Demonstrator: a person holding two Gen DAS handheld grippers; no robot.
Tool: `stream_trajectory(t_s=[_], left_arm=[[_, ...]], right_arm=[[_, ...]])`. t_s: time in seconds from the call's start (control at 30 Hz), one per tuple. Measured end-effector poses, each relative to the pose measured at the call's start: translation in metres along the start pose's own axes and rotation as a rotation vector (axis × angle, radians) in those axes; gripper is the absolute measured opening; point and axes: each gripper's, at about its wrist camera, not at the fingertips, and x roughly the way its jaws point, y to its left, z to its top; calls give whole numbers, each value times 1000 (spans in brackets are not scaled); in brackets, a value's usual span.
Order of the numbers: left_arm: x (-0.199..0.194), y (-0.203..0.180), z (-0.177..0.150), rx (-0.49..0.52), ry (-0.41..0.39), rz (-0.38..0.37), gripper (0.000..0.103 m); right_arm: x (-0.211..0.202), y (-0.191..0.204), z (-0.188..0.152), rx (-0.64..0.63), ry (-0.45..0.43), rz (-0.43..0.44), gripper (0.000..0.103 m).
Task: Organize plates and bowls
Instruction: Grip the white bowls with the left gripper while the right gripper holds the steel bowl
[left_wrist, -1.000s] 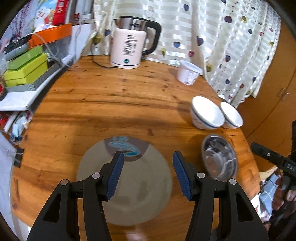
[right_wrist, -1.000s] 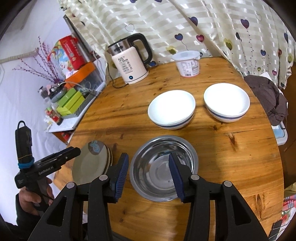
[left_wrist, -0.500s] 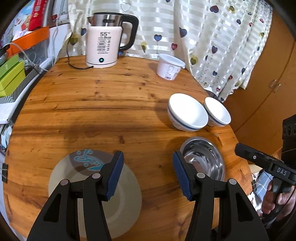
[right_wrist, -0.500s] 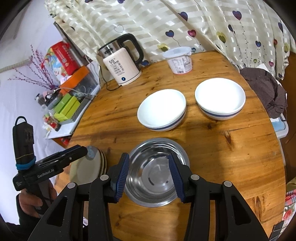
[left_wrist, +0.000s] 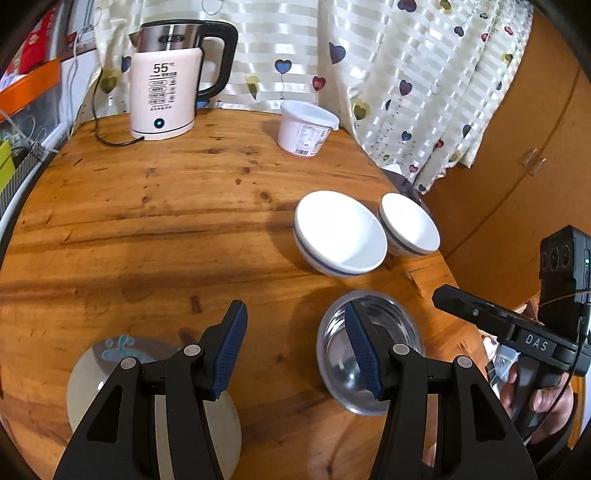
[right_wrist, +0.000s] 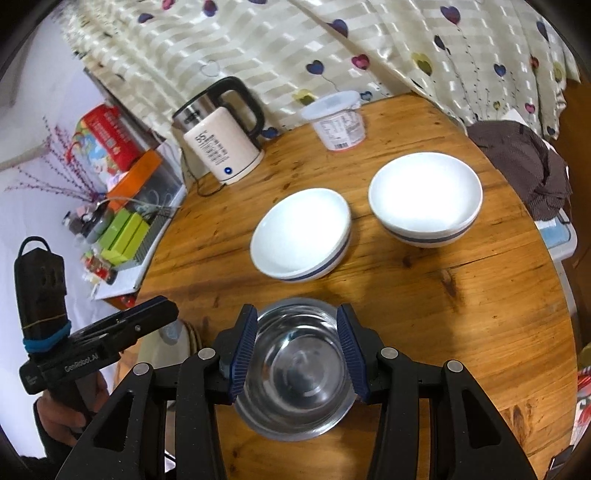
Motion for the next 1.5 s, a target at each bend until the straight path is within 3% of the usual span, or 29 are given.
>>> stream_trajectory(t_s=[0.27, 0.47, 0.6, 0.73, 1.0, 1.27, 1.5], left_arm=[[24, 0, 19, -13, 32, -8, 56], [42, -3, 31, -19, 52, -26, 56], [55, -4, 41, -38, 60, -33, 56], [66, -5, 48, -41, 68, -27, 46], [86, -6, 54, -38, 90, -20, 39], [100, -5, 58, -45, 108, -24, 28], [105, -7, 60, -34, 110, -24, 26]], right_arm=[[11, -6, 14, 7, 13, -23, 44], [22, -10, 28, 10, 11, -27, 31], [30, -14, 38, 18, 11, -29, 30], [43, -20, 46, 40, 21, -34, 28], [61, -28, 52, 60, 41, -38, 27], [71, -31, 56, 67, 57, -37, 19], [78, -34, 57, 73, 68, -42, 17]])
